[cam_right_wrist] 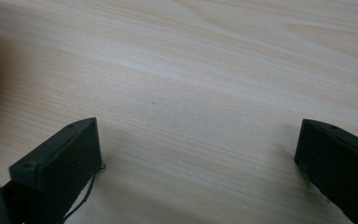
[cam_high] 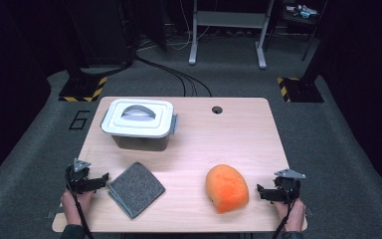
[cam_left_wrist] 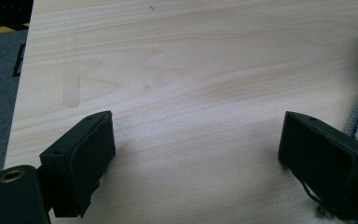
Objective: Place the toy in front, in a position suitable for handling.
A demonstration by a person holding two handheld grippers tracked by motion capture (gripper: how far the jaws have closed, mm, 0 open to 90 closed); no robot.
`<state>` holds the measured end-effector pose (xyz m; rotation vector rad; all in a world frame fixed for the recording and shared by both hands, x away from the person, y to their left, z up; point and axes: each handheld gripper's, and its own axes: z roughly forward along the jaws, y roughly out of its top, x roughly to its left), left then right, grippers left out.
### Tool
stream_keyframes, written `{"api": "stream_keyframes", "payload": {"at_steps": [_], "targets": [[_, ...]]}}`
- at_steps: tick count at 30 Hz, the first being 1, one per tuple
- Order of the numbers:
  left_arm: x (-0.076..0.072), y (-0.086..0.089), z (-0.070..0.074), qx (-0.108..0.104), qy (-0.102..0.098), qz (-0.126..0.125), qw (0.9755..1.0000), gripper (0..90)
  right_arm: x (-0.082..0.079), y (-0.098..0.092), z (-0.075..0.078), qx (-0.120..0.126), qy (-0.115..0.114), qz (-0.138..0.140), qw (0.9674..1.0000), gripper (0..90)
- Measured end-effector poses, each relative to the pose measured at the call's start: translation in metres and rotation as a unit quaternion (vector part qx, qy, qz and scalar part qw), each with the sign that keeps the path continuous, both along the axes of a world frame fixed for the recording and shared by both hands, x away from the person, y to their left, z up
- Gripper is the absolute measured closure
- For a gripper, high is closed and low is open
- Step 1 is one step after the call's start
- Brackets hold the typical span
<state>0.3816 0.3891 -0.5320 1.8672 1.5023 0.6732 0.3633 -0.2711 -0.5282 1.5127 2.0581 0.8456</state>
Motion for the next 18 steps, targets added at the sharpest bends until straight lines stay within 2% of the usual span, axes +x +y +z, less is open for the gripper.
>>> {"api": "stream_keyframes", "payload": {"at_steps": [4,8,10,12,14,18], "targets": [[0.0,0.0,0.0,0.0,0.002,0.0,1.0,10.6,0.001,0.001,0.001,0.001,0.007,0.0,1.0,0.0],[0.0,0.0,0.0,0.0,0.001,0.0,1.0,10.6,0.002,-0.003,0.003,0.012,0.012,-0.002,0.9999,0.0],[0.0,0.001,0.001,0.001,0.004,-0.003,1.0,10.6,-0.001,-0.005,0.008,0.032,0.012,-0.007,0.9994,0.0],[0.0,0.0,0.0,0.0,0.001,0.0,1.0,10.6,-0.002,-0.006,0.011,0.031,0.009,-0.002,0.9995,0.0],[0.0,0.001,0.001,0.001,0.005,-0.002,1.0,10.6,-0.004,-0.005,0.016,0.04,0.01,0.0,0.9992,0.0],[0.0,0.0,0.0,0.0,0.0,0.0,1.0,10.6,-0.007,0.002,0.03,0.051,0.005,0.01,0.9986,0.1]]}}
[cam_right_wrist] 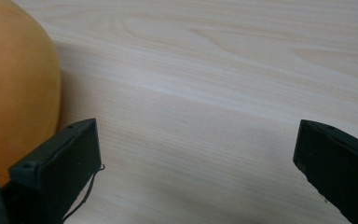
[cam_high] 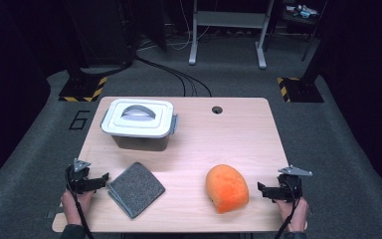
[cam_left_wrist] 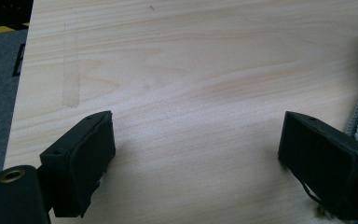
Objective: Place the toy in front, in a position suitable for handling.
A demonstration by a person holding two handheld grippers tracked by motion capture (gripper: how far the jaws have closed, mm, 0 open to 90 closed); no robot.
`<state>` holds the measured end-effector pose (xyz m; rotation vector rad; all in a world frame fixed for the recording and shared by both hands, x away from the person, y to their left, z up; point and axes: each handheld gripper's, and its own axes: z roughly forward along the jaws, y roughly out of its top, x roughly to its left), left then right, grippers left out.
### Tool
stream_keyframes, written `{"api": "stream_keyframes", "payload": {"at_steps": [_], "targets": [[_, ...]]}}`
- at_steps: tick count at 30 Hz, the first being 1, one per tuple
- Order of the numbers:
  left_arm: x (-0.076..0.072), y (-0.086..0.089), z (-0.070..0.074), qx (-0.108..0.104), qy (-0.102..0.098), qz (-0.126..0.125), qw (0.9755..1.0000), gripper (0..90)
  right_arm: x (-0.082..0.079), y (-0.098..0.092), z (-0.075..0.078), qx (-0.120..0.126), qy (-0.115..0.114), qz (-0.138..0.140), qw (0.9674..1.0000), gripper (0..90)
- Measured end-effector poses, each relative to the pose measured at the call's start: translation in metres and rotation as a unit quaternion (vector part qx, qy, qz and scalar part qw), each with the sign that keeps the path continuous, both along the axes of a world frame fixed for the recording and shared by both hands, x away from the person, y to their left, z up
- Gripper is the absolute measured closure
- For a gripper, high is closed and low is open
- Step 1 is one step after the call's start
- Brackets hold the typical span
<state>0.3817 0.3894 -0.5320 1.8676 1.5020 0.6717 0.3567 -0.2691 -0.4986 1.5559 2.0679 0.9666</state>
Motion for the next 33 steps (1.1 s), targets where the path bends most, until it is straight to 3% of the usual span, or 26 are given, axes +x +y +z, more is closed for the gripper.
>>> {"api": "stream_keyframes", "payload": {"at_steps": [10,17,33], "targets": [[0.0,0.0,0.001,0.0,0.005,-0.001,1.0,10.6,-0.005,0.018,0.029,0.018,-0.015,0.026,0.9994,0.5],[0.0,0.001,0.001,0.002,0.003,-0.002,1.0,10.6,-0.009,0.044,0.049,0.027,-0.025,0.061,0.9975,0.5],[0.0,0.001,0.001,0.002,0.003,-0.002,1.0,10.6,-0.014,0.091,0.051,0.029,-0.014,0.115,0.9928,0.4]]}}
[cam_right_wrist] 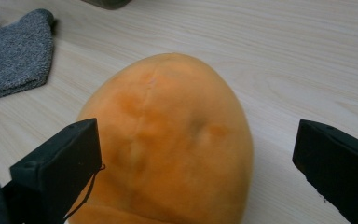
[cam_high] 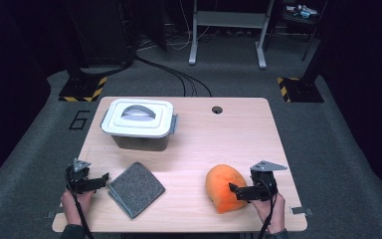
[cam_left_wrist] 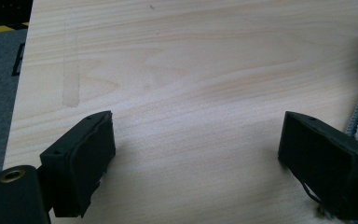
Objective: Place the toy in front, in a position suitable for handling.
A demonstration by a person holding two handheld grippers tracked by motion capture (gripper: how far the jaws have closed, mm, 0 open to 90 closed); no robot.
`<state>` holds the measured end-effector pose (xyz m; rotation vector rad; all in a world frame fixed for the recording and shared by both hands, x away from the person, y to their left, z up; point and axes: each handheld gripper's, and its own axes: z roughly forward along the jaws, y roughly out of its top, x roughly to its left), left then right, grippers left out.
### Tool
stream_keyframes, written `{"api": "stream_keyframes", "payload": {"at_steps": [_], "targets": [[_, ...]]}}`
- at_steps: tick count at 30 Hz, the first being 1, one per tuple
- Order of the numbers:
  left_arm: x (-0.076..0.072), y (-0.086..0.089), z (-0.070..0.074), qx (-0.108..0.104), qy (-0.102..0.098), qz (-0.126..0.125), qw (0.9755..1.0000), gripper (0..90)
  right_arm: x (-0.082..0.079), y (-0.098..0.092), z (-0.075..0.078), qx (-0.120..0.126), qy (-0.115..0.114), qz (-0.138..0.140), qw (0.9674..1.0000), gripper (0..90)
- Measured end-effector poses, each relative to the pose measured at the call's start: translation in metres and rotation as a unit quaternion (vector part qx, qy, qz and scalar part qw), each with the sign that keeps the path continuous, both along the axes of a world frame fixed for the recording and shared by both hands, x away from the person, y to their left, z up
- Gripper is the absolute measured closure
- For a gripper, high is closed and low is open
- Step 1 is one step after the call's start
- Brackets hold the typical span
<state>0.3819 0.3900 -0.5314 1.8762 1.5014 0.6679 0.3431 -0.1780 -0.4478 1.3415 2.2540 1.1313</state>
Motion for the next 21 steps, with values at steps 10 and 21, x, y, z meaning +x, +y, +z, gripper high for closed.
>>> {"api": "stream_keyframes", "payload": {"at_steps": [10,21], "targets": [[0.0,0.0,0.0,-0.001,0.002,0.0,1.0,10.6,-0.002,0.018,-0.006,-0.012,0.004,0.008,0.9999,1.6],[0.0,0.0,0.0,-0.001,0.001,0.0,1.0,10.6,-0.005,0.023,-0.003,-0.013,-0.003,0.014,0.9998,4.8]]}}
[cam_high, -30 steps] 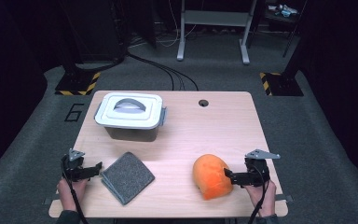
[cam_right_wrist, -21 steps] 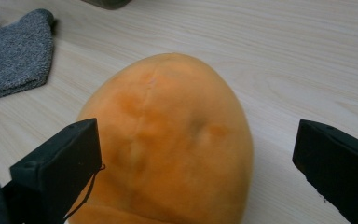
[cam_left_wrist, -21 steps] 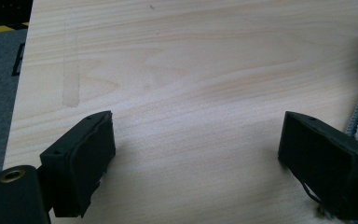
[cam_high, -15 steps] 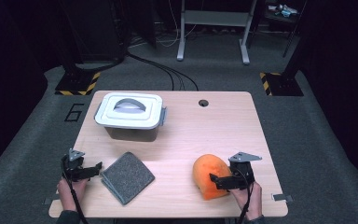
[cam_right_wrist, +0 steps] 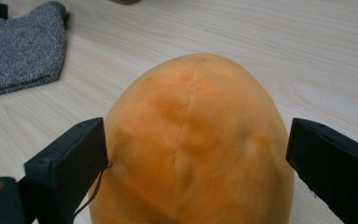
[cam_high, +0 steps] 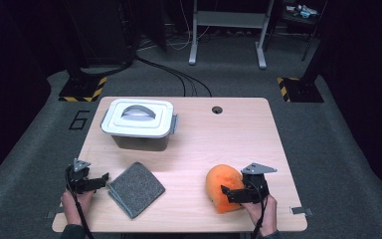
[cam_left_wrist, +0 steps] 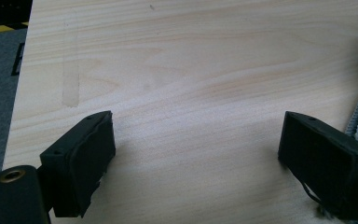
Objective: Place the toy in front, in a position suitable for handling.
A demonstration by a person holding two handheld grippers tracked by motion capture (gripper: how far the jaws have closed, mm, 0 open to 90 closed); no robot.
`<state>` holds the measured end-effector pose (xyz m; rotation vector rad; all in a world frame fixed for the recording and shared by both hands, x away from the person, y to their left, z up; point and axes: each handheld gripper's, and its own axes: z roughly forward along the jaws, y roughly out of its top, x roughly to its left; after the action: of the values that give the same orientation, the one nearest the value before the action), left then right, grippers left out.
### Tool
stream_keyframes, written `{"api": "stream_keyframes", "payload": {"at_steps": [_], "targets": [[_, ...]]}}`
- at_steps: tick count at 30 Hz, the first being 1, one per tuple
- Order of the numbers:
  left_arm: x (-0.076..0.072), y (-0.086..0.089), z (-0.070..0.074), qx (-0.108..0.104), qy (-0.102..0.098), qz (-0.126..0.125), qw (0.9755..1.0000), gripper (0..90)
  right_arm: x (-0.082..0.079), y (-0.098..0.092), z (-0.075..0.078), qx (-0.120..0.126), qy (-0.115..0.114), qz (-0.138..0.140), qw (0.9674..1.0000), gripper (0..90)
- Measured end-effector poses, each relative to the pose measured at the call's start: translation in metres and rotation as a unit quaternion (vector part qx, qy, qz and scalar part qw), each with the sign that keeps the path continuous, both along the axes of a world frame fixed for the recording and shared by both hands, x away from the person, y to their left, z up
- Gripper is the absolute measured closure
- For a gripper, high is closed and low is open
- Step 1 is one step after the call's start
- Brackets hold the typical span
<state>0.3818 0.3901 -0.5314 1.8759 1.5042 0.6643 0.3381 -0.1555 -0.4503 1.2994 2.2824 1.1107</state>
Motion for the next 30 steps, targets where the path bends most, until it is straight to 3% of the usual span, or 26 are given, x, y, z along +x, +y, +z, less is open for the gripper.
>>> {"api": "stream_keyframes", "payload": {"at_steps": [4,11,25,30], "targets": [[0.0,0.0,0.0,0.0,0.0,0.0,1.0,10.7,0.001,0.003,-0.004,-0.005,0.008,0.003,0.9999,8.7],[0.0,0.0,0.0,0.0,0.0,0.0,1.0,10.7,0.006,0.002,-0.015,-0.011,0.02,-0.002,0.9998,23.2],[0.0,0.0,0.0,0.0,0.0,0.0,1.0,10.7,0.005,-0.001,-0.02,-0.013,0.021,-0.007,0.9997,54.7],[0.0,0.0,0.0,0.0,0.0,0.0,1.0,10.7,0.003,-0.001,-0.021,-0.014,0.014,-0.009,0.9998,62.0]]}}
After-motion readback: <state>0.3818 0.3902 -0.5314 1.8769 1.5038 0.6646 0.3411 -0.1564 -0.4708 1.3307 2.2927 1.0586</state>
